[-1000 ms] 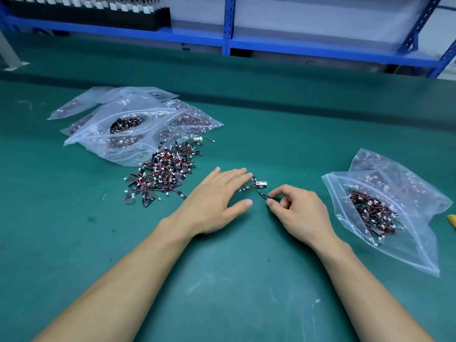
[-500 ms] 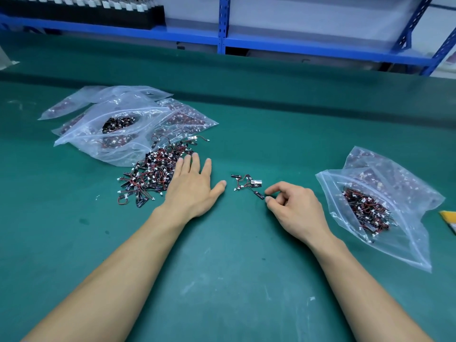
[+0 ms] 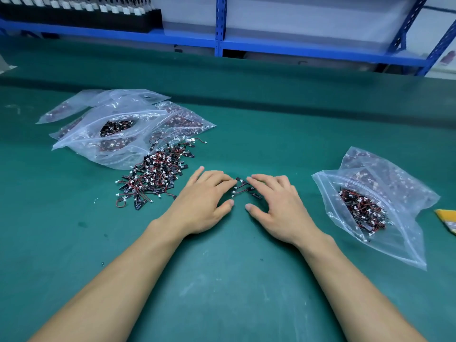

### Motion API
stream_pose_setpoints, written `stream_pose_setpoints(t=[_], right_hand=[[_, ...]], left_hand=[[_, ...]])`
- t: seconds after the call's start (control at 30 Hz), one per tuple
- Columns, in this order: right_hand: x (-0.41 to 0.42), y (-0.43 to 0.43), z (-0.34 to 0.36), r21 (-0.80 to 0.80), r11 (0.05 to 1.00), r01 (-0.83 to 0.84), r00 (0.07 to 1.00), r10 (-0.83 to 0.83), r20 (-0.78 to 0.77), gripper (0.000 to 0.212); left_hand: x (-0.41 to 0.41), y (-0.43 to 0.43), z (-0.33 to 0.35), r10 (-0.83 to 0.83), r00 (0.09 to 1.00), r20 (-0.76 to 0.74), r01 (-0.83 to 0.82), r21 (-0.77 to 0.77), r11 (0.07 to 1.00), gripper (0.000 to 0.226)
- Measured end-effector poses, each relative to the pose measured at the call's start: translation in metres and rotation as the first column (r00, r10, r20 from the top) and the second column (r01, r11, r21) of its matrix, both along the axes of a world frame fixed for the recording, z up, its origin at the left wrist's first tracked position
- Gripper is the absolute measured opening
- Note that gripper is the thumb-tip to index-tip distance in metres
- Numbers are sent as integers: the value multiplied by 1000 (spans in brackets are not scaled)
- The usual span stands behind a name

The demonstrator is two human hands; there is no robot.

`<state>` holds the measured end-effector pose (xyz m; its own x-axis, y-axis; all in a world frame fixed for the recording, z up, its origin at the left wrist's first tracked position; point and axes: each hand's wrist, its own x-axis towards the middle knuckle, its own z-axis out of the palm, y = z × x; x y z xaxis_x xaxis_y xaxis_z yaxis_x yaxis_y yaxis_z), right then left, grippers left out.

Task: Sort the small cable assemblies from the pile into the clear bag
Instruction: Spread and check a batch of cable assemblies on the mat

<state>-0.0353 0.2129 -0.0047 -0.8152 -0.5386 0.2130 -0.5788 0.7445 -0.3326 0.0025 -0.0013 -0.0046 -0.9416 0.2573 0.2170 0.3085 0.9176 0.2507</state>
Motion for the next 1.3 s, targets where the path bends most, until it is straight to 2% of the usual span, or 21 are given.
stream_pose_setpoints(t=[0.07, 0.27, 0.37, 0.43, 0.5, 0.57, 0.67, 0.77, 0.83, 0.93, 1.03, 1.17, 1.3], right_hand=[[-2, 0, -2, 38, 999, 18, 1000, -18, -18, 55], [-5, 12, -1, -85, 992, 97, 995, -97, -1, 26], [-4, 13, -1, -131, 985, 110, 994, -109, 15, 24], [-3, 12, -1, -156, 981, 112, 994, -111, 10, 25], [-4, 11, -1, -167, 979, 114, 993, -115, 7, 25], [-3, 11, -2, -165, 979, 117, 993, -117, 11, 25], [-3, 11, -1, -178, 977, 118, 993, -117, 13, 23], [-4, 12, -2, -181, 977, 115, 993, -115, 12, 21], [-4, 12, -2, -181, 977, 116, 993, -116, 14, 20], [-5, 12, -2, -183, 976, 115, 993, -113, 19, 20], [-5, 13, -3, -176, 977, 117, 993, -114, 23, 19], [-6, 13, -3, -178, 977, 117, 993, -115, 23, 18], [-6, 13, -4, -176, 977, 120, 993, -118, 22, 19]], left_hand=[[4, -3, 0, 26, 1000, -6, -26, -4, 1000, 49], [9, -7, 2, 140, 990, -13, -140, 21, 990, 43], [8, -8, 3, 194, 981, -5, -193, 39, 980, 44], [7, -10, 5, 289, 957, 0, -289, 52, 956, 48], [5, -14, 8, 386, 922, 14, -386, -5, 922, 50], [3, -20, 12, 420, 908, 0, -417, -105, 903, 50], [4, -36, 23, 424, 906, -8, -416, -212, 884, 57], [8, -54, 30, 394, 912, 115, -352, -274, 895, 74], [8, -62, 28, 376, 915, 145, -327, -278, 903, 67], [4, -70, 25, 318, 944, 91, -290, -236, 927, 41], [1, -74, 25, 273, 961, 52, -265, -127, 956, 26], [1, -73, 26, 265, 964, -33, -266, -26, 964, 17], [3, -64, 29, 276, 935, -223, -257, 112, 960, 13]])
